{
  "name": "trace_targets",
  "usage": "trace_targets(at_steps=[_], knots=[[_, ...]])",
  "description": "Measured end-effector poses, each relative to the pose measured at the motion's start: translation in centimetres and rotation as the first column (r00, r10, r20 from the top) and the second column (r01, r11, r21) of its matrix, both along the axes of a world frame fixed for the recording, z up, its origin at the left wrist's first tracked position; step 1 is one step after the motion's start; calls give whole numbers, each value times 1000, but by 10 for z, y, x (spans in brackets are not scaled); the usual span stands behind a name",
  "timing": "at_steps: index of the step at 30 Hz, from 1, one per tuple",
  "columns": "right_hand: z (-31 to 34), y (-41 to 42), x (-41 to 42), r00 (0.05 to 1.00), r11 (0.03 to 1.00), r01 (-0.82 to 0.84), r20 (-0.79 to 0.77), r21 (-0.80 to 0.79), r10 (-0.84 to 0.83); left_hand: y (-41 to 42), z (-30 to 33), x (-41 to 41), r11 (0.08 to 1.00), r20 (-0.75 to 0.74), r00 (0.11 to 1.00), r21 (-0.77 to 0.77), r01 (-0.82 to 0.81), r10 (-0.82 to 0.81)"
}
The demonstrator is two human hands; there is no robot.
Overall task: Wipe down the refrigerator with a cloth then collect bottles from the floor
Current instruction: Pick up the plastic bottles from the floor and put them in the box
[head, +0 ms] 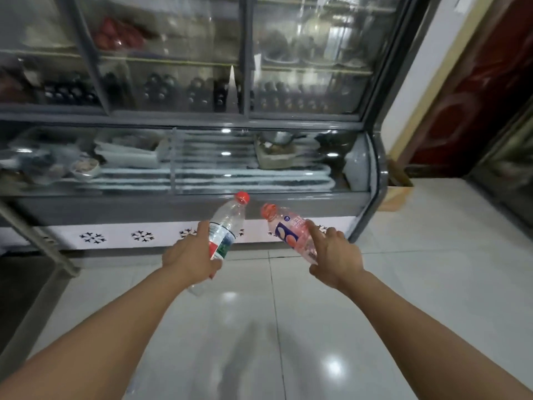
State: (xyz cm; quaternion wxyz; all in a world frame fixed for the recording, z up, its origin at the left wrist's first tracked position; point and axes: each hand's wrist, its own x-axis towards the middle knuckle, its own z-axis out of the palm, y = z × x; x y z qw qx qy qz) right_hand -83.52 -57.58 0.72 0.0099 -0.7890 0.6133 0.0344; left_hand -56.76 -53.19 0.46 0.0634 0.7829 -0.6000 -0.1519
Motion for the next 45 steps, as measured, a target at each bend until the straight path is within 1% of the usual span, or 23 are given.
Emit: trace_targets(at_steps=[3, 7, 11, 15, 19, 24, 28, 30, 35, 37, 40, 45], knots=[[13, -6, -79, 999, 999, 40, -24, -21, -41, -20, 14, -78, 998, 49, 997, -12, 56, -55], [31, -10, -177, 995, 994, 95, -28, -57, -97, -46, 35, -178, 988, 54, 988, -53, 148, -145], [47, -16, -263, 977, 975, 205, -43, -85, -209, -80, 53, -266, 958, 80, 959, -64, 278, -273], [52, -25, -340, 948, 944, 315, -14, -94, -318, -117, 63, -343, 921, 101, 921, -71, 384, -376], [55, -42, -403, 922, 918, 385, -5, -90, -387, -155, 64, -408, 885, 72, 886, -52, 462, -458], [65, -96, -492, 880, 875, 469, -23, -119, -475, -231, 64, -508, 831, 68, 833, -68, 553, -549], [75, -150, -564, 857, 851, 504, -38, -149, -514, -303, 67, -585, 820, 40, 821, -42, 570, -569], [79, -173, -599, 845, 839, 520, -45, -159, -532, -333, 68, -620, 814, 48, 814, -30, 580, -578], [77, -230, -674, 827, 823, 553, -37, -127, -561, -401, 69, -700, 764, 99, 763, -33, 644, -639], [74, -257, -701, 830, 827, 551, -31, -116, -557, -429, 69, -727, 757, 91, 757, -42, 652, -647], [74, -303, -742, 847, 842, 525, -22, -122, -531, -473, 67, -768, 777, 71, 777, -36, 628, -625], [79, -398, -821, 896, 889, 429, -50, -157, -441, -547, 70, -840, 840, 50, 843, -77, 537, -535]])
